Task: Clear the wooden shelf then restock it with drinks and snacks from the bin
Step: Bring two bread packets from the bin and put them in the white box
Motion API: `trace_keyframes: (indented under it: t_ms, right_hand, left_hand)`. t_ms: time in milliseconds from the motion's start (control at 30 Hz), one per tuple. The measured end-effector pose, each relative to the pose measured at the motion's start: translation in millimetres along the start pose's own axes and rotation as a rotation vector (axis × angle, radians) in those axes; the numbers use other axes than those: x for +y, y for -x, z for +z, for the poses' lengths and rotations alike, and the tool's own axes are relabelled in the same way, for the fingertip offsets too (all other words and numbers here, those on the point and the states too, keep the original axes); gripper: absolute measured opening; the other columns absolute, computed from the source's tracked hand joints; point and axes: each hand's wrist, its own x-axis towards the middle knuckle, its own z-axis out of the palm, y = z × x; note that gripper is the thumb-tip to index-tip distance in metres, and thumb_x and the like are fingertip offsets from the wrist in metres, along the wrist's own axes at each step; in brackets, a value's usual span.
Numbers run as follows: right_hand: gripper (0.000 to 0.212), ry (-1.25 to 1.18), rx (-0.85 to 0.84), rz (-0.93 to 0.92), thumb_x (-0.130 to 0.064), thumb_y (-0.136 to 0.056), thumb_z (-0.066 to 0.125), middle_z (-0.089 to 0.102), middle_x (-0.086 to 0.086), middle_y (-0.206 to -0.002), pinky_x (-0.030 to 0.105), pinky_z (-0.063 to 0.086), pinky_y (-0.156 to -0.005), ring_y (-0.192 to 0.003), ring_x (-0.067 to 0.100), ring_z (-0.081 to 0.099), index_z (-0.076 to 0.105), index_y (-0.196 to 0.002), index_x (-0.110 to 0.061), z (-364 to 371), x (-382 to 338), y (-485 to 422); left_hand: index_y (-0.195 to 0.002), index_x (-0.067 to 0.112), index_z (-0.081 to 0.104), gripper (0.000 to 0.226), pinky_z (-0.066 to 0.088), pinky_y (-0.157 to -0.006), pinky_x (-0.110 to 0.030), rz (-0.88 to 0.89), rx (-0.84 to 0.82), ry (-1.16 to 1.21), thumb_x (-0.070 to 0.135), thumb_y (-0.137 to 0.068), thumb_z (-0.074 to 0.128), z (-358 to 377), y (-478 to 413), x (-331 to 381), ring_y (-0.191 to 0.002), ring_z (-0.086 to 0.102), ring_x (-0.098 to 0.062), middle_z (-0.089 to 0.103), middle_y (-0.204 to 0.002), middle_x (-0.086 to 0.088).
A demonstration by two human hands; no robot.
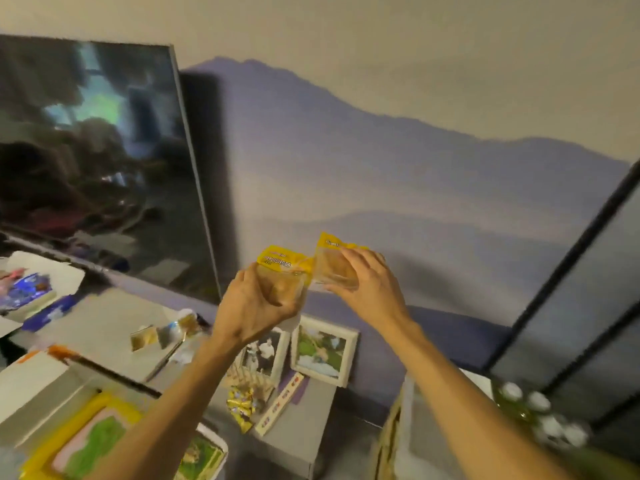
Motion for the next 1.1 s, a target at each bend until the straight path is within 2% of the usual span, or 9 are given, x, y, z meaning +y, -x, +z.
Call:
trace_keyframes:
  t_ms: [100,267,400,567,767,867,933,1000,1100]
  right_hand:
    - [0.078,0.088,0.025,0.105,-0.051,-0.082,0.086,0.064,0.009,-0.137,0.048,0.059,-0.097,-0.126,0.035,0.059,0.063,-0.144,-0.009,-46.2,51.5,38.7]
    - [0.081,0.205,0.06,0.29,-0.052,-0.08,0.088,0.062,0.007,-0.143,0.046,0.056,-0.1,-0.132,0.03,0.053,0.063,-0.145,-0.011,-108.8,120.6,101.6]
    - [0.077,0.221,0.07,0.376,-0.042,-0.083,0.09,0.061,0.007,-0.146,0.044,0.057,-0.097,-0.134,0.028,0.052,0.061,-0.146,-0.01,-142.2,168.2,140.6]
    - [0.078,0.209,-0.001,0.457,-0.041,-0.083,0.088,0.055,0.003,-0.152,0.042,0.053,-0.105,-0.14,0.028,0.049,0.057,-0.15,-0.014,-157.3,233.5,183.7]
    - [0.072,0.17,-0.066,0.455,-0.045,-0.079,0.085,0.061,0.002,-0.142,0.039,0.056,-0.099,-0.132,0.026,0.055,0.064,-0.141,-0.016,-91.6,302.3,242.7]
    - [0.068,0.128,-0.116,0.492,-0.05,-0.084,0.073,0.059,0.001,-0.144,0.038,0.054,-0.102,-0.132,0.025,0.053,0.062,-0.143,-0.018,-38.2,329.0,284.9]
    - [0.068,0.107,-0.132,0.512,-0.052,-0.085,0.065,0.056,0.0,-0.142,0.04,0.059,-0.099,-0.13,0.024,0.051,0.06,-0.142,-0.018,-1.3,353.5,313.1]
    - [0.07,0.117,-0.168,0.521,-0.052,-0.085,0.068,0.053,0.0,-0.144,0.045,0.062,-0.096,-0.134,0.024,0.047,0.058,-0.144,-0.017,30.4,377.3,339.0]
    - [0.075,0.167,-0.222,0.479,-0.046,-0.084,0.084,0.055,0.007,-0.148,0.051,0.057,-0.104,-0.138,0.032,0.052,0.058,-0.147,-0.014,61.5,397.1,370.3]
  left_hand:
    - [-0.129,0.022,0.048,0.098,0.053,-0.086,-0.039,0.085,-0.11,0.052,0.09,-0.062,0.069,49.6,1.1,56.6,-0.108,0.06,-0.024,0.058,-0.118,0.0]
    - [-0.141,0.021,0.045,0.111,0.058,-0.091,-0.045,0.186,-0.253,0.127,0.091,-0.059,0.068,125.6,13.4,141.3,-0.116,0.059,-0.026,0.06,-0.131,-0.004]
    - [-0.142,0.023,0.044,0.112,0.059,-0.091,-0.046,0.186,-0.305,0.148,0.093,-0.058,0.068,177.6,28.9,193.2,-0.117,0.06,-0.025,0.059,-0.132,-0.001]
    - [-0.141,0.024,0.044,0.111,0.059,-0.091,-0.049,0.134,-0.328,0.11,0.094,-0.058,0.067,243.6,44.4,232.0,-0.119,0.06,-0.028,0.058,-0.131,-0.001]
    - [-0.146,0.02,0.042,0.116,0.055,-0.1,-0.051,-0.021,-0.333,0.061,0.095,-0.059,0.064,337.9,63.7,221.1,-0.125,0.058,-0.03,0.059,-0.135,-0.004]
    - [-0.148,0.02,0.039,0.118,0.054,-0.102,-0.05,-0.089,-0.396,0.028,0.09,-0.058,0.066,398.7,75.9,193.1,-0.129,0.056,-0.031,0.057,-0.139,-0.006]
    - [-0.149,0.02,0.038,0.12,0.053,-0.103,-0.051,-0.1,-0.422,0.005,0.091,-0.057,0.064,442.2,80.7,172.8,-0.13,0.055,-0.031,0.057,-0.14,-0.006]
    - [-0.15,0.02,0.037,0.12,0.052,-0.103,-0.051,-0.098,-0.441,-0.022,0.093,-0.058,0.063,481.5,84.7,156.1,-0.131,0.055,-0.031,0.057,-0.14,-0.005]
    - [-0.148,0.019,0.038,0.114,0.052,-0.099,-0.049,-0.091,-0.413,-0.016,0.09,-0.064,0.066,520.6,95.2,139.4,-0.128,0.056,-0.03,0.057,-0.136,-0.005]
